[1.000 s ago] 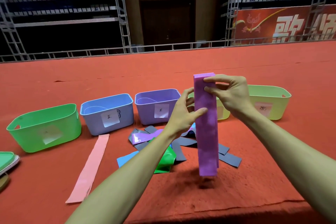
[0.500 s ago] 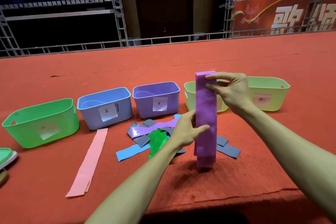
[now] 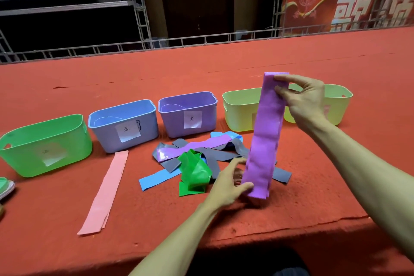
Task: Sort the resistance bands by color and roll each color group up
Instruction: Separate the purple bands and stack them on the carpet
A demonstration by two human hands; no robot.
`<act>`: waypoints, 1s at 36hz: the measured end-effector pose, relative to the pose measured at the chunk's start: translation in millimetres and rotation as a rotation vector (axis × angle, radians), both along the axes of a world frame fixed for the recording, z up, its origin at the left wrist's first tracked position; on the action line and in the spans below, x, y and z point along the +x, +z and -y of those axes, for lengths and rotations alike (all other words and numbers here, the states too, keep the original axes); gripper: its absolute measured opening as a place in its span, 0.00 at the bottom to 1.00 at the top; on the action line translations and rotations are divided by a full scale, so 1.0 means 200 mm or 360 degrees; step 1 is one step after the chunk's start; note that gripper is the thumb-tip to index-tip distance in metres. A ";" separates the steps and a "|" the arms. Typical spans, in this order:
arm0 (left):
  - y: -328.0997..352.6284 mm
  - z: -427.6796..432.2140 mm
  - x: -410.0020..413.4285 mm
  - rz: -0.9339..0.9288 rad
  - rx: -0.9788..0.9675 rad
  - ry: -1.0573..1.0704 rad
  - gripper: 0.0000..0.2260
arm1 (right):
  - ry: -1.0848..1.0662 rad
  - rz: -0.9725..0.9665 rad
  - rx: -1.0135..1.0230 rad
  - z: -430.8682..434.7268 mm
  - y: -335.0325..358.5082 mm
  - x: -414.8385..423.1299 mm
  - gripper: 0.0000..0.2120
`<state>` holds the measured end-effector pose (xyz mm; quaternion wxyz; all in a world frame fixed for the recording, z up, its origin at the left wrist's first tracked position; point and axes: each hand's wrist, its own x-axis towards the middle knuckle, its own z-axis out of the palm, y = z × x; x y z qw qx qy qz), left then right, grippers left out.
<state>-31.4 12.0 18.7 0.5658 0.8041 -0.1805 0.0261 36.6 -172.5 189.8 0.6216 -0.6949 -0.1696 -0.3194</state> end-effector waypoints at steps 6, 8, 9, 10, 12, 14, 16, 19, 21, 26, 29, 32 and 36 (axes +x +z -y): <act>-0.07 0.00 -0.03 0.0072 -0.0007 0.0069 0.32 | -0.0007 -0.0043 -0.0006 0.07 -0.05 0.01 0.19; -0.08 0.01 -0.05 0.0119 0.0048 0.0041 0.35 | 0.0010 -0.0071 -0.0028 0.08 -0.07 0.01 0.21; -0.09 0.01 -0.05 0.0144 0.0079 0.0028 0.36 | 0.0019 -0.0083 -0.0042 0.08 -0.09 0.01 0.21; -0.10 0.01 -0.05 0.0168 0.0105 0.0023 0.36 | 0.0036 -0.0090 -0.0049 0.08 -0.10 0.01 0.21; -0.13 0.00 -0.04 0.0194 0.0138 0.0015 0.36 | 0.0058 -0.0093 -0.0045 0.09 -0.13 0.01 0.21; -0.13 0.01 -0.04 0.0194 0.0174 -0.0009 0.33 | 0.0042 -0.0075 -0.0062 0.09 -0.16 0.01 0.22; -0.14 0.01 -0.04 0.0182 0.0241 -0.0027 0.29 | 0.0014 -0.0023 -0.0096 0.09 -0.18 0.01 0.22; -0.14 0.01 -0.05 0.0158 0.0325 -0.0050 0.24 | 0.0010 0.0001 -0.0100 0.10 -0.21 0.03 0.23; -0.15 0.01 -0.06 0.0157 0.0363 -0.0082 0.21 | -0.0004 -0.0008 -0.0106 0.10 -0.23 0.05 0.22; -0.15 0.00 -0.05 0.0188 0.0390 -0.0126 0.16 | 0.0002 0.0025 -0.0207 0.09 -0.27 0.07 0.18; -0.13 -0.02 -0.05 0.0245 0.0477 -0.0152 0.18 | -0.0017 0.0051 -0.0252 0.09 -0.26 0.06 0.14; -0.11 -0.03 -0.04 0.0259 0.0565 -0.0201 0.20 | -0.0025 0.0076 -0.0338 0.08 -0.26 0.05 0.15; -0.10 -0.06 -0.02 0.0185 0.0649 -0.0278 0.22 | 0.0026 0.0062 -0.0433 0.07 -0.26 0.04 0.16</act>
